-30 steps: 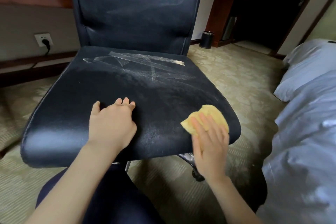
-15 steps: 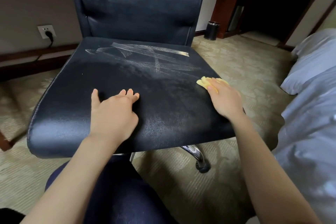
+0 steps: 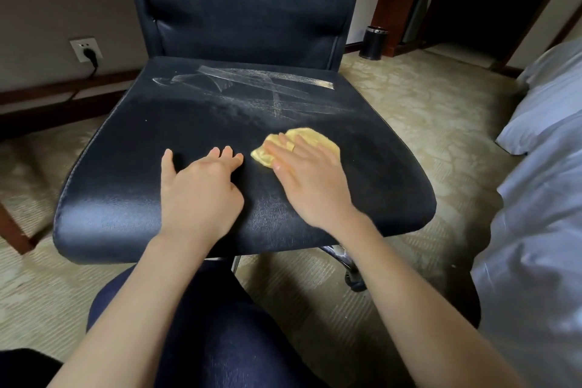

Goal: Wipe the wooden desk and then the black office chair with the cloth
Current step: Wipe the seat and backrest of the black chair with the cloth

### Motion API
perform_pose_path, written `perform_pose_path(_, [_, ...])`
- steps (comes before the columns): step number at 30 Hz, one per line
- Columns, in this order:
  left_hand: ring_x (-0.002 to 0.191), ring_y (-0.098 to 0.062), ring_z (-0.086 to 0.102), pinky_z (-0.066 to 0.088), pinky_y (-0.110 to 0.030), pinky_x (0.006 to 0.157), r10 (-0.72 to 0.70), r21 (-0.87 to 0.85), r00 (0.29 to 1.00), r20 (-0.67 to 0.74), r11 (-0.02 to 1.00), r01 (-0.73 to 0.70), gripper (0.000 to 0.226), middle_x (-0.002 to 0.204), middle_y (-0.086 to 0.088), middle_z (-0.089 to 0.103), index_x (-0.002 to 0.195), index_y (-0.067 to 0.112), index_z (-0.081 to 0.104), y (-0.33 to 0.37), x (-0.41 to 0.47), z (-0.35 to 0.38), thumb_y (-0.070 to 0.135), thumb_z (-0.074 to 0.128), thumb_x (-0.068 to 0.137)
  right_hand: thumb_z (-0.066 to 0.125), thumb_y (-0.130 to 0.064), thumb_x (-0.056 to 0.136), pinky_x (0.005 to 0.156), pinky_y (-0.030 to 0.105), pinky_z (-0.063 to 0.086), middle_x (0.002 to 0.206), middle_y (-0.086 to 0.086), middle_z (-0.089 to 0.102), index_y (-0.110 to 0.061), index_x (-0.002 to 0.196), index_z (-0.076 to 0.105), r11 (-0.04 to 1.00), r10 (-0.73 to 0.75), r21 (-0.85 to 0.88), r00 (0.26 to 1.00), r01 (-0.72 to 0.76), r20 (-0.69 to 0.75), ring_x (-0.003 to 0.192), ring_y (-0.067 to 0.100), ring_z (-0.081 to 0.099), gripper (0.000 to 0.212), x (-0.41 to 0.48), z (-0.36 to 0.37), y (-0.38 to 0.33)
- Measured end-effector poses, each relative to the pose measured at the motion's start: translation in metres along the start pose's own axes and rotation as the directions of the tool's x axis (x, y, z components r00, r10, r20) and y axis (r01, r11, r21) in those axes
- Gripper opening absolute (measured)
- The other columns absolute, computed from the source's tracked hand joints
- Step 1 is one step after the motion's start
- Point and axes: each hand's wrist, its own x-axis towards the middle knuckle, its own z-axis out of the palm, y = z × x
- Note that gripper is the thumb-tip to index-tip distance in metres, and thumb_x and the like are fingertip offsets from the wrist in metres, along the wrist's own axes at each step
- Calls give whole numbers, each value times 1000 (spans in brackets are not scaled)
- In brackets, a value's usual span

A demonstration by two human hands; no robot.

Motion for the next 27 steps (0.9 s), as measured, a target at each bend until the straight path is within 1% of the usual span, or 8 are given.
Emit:
perform_pose_path(3, [136,-2,32,0,-48,116,-1,-12,1000,-3,1000,1,62,147,13,39,139,32,43,-1,-2,0,5,37,83,36,-31,98,112,36,24,141,-5,49,-28,135,51,1000,12,16,991,-10,-132,137,15,36,40,-37,5,-9])
perform_pose_path(7, [136,-2,32,-2,-49,115,-32,-50,999,-14,998,32,61,148,13,37,136,36,45,-4,-1,-1,5,38,84,33,-31,98,112,35,24,142,-6,47,-29,136,50,998,-11,-60,987,1,-157,136,14,37,41,-64,7,9])
perform_pose_path(12, [136,-4,34,-4,-48,115,-53,-80,999,1,995,53,60,149,13,35,136,38,46,-4,-1,-1,7,38,85,19,-39,98,115,30,16,145,-12,42,-33,138,45,977,186,-78,971,-199,-148,139,9,30,48,-63,-5,38])
perform_pose_path(15, [137,-1,31,-6,-47,115,-53,-102,999,-7,993,52,59,148,14,36,136,37,46,-4,-2,0,6,39,85,13,-40,101,115,31,18,147,-19,37,-40,140,39,944,277,-172,959,-283,-57,139,4,25,48,-43,-17,67])
perform_pose_path(17, [137,-1,31,-7,-47,114,-49,-119,999,-14,992,47,59,148,14,37,136,37,46,-5,-2,1,7,39,85,13,-39,101,114,31,19,148,-19,35,-40,142,35,946,275,-193,960,-262,44,139,4,24,47,-25,-25,87])
perform_pose_path(21, [137,1,29,-8,-47,114,-39,-141,999,-15,989,37,58,148,15,36,136,37,46,-7,-3,3,8,40,86,17,-33,104,117,34,14,153,-10,29,-29,147,30,979,205,-41,945,-201,256,142,8,19,45,18,-34,123])
perform_pose_path(24, [138,1,28,-7,-48,114,-32,-149,999,-23,988,28,58,148,15,36,136,36,46,-7,-4,4,8,40,85,17,-31,104,117,37,11,155,-3,25,-26,149,24,972,224,-6,914,-236,337,144,15,16,45,49,-31,142])
perform_pose_path(27, [138,1,27,-7,-48,114,-27,-162,999,-29,987,22,58,148,15,36,136,36,46,-7,-4,5,8,41,85,16,-21,105,111,25,3,156,5,22,-19,150,19,972,228,-24,908,-234,351,144,22,15,45,76,-23,151])
